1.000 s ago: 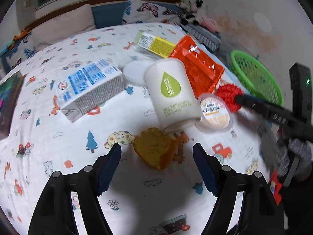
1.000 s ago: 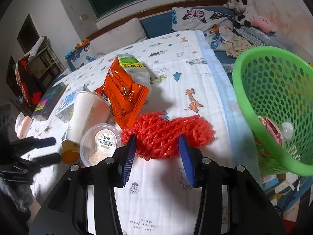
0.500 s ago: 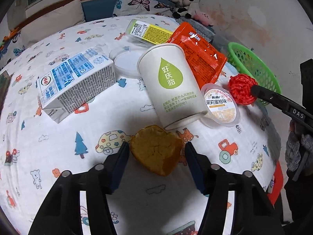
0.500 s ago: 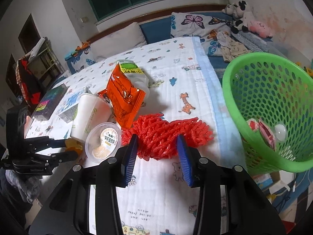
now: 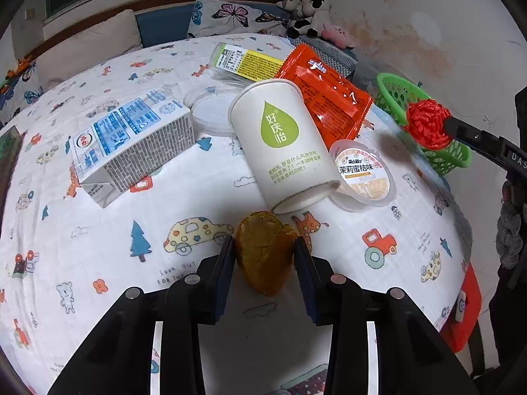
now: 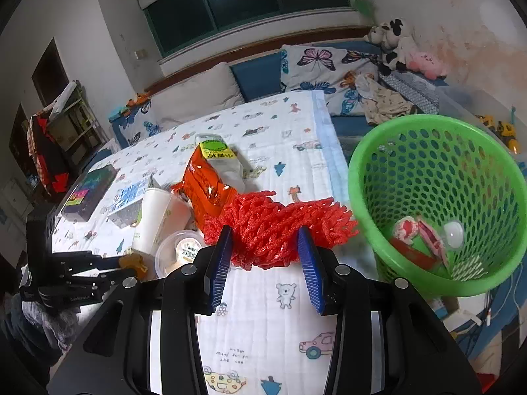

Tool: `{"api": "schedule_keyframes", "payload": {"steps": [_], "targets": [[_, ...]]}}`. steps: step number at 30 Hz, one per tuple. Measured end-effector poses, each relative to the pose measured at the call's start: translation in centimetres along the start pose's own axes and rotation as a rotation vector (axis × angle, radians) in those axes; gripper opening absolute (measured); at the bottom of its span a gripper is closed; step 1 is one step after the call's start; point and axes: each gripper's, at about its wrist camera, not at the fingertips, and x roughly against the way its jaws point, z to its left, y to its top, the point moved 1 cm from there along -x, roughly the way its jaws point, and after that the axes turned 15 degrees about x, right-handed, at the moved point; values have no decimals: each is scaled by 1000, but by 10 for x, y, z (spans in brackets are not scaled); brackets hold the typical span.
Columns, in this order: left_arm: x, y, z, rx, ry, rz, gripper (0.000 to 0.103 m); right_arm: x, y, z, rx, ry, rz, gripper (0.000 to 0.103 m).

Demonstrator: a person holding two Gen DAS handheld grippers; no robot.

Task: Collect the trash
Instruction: 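Grasp the orange peel with the left gripper while the right gripper carries the net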

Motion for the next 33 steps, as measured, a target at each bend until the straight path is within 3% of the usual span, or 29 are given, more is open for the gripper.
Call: {"api": "schedule_keyframes", "payload": {"steps": [3, 10, 15, 23, 33], "targets": [[-1, 1, 0, 11, -13, 19, 39, 1, -1, -1, -4, -1, -1, 41], [-5, -2, -4, -16, 1, 25, 61, 6, -1, -5, -14, -8, -9, 41], [-9, -5, -7, -39, 42, 17, 61, 14, 3, -7, -16, -16, -30, 41], [-8, -6, -6, -45, 75, -4, 39, 30, 9, -17, -24, -49, -68, 41], [35, -4, 10, 5, 49, -49, 35, 46, 9, -73, -111, -159, -79, 41]]}}
